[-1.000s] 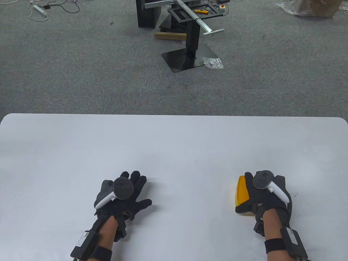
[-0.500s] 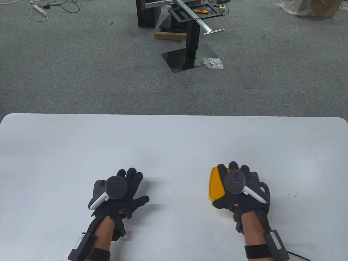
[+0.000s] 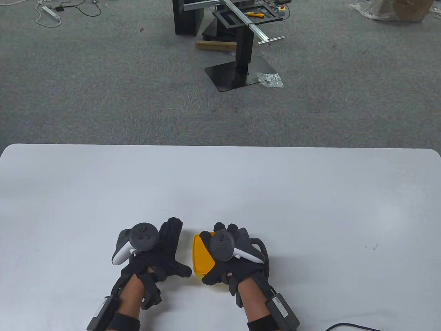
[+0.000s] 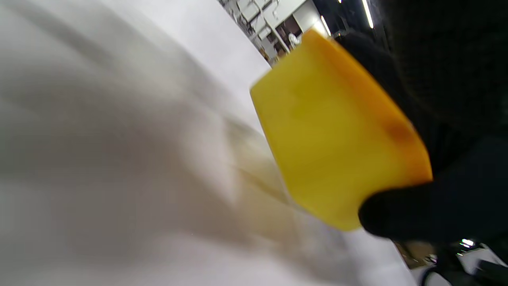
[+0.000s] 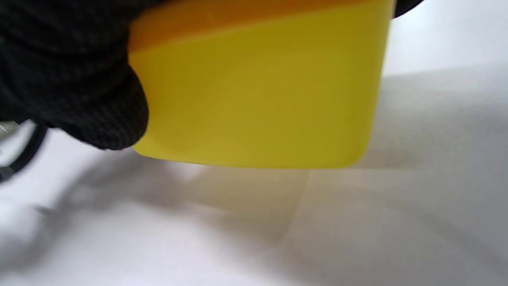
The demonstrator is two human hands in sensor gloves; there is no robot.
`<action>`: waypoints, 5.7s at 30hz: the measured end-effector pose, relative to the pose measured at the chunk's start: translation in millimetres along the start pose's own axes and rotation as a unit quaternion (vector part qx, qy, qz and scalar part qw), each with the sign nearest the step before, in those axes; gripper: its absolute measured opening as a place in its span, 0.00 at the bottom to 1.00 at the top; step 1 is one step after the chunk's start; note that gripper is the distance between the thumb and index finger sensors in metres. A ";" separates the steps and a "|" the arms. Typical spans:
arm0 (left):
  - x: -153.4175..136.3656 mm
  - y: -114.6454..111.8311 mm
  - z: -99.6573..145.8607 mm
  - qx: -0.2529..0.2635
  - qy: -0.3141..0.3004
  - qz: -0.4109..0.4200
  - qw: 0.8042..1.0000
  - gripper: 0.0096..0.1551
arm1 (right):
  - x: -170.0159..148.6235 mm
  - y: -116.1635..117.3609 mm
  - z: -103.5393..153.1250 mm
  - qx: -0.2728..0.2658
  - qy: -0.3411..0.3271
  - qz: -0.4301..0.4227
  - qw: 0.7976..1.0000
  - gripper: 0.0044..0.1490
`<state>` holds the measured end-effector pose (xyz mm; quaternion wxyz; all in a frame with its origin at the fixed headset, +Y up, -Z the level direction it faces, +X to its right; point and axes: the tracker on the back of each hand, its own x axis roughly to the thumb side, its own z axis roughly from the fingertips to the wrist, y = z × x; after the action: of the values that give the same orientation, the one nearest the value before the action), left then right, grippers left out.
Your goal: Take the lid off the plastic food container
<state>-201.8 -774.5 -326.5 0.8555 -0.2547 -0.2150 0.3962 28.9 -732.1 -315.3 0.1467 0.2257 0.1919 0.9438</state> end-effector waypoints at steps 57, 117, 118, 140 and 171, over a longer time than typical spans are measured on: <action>24.5 -13.7 -4.0 0.044 -0.124 0.165 0.978 0.92 | -77.3 26.3 15.4 -0.236 0.048 -0.616 0.750 0.30; -15.7 59.6 61.1 0.309 -0.027 0.121 0.943 0.91 | -120.3 -16.4 58.6 -0.114 0.147 0.020 0.982 0.61; -17.3 61.0 63.6 0.316 -0.021 0.121 0.941 0.91 | -121.8 -15.7 58.4 -0.109 0.150 0.020 0.982 0.61; -105.0 85.3 131.9 0.502 0.288 0.069 0.812 0.95 | -137.6 -12.6 62.9 -0.077 0.171 -0.033 0.982 0.60; 25.7 61.8 82.4 0.348 0.073 -0.155 0.922 0.62 | -134.1 -12.3 63.0 -0.091 0.163 -0.022 0.982 0.60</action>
<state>-268.7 -698.0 -295.6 0.9543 0.0676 -0.0375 0.2887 176.3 -751.3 -318.2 0.1544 0.0505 0.1317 0.9779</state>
